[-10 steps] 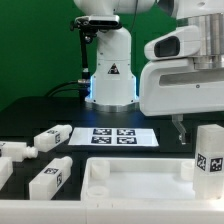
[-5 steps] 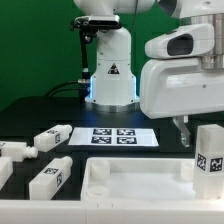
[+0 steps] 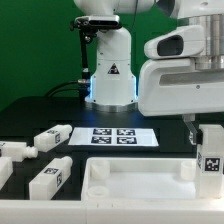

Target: Assemble desk

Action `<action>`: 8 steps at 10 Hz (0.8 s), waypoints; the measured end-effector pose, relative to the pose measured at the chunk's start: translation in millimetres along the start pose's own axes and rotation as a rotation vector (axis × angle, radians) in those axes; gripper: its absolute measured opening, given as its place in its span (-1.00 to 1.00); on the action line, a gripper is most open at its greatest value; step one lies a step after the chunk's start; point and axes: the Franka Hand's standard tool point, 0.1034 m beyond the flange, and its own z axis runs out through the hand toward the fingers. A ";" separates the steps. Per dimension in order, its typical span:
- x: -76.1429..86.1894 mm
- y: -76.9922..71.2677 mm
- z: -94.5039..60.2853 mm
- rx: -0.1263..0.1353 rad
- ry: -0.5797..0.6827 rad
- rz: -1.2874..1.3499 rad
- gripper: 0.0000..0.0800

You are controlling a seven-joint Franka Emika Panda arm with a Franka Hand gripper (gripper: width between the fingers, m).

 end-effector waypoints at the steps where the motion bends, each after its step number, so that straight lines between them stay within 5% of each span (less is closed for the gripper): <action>1: 0.5 3.3 0.3 -0.011 0.005 0.115 -0.28; 4: 3.8 23.1 -1.6 -0.050 0.043 0.354 -0.27; 8: 6.7 35.7 -2.7 -0.063 0.047 0.459 -0.27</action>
Offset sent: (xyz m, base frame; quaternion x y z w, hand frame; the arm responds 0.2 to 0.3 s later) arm 0.0000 0.0000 0.0000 0.0000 0.0000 0.1938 0.9810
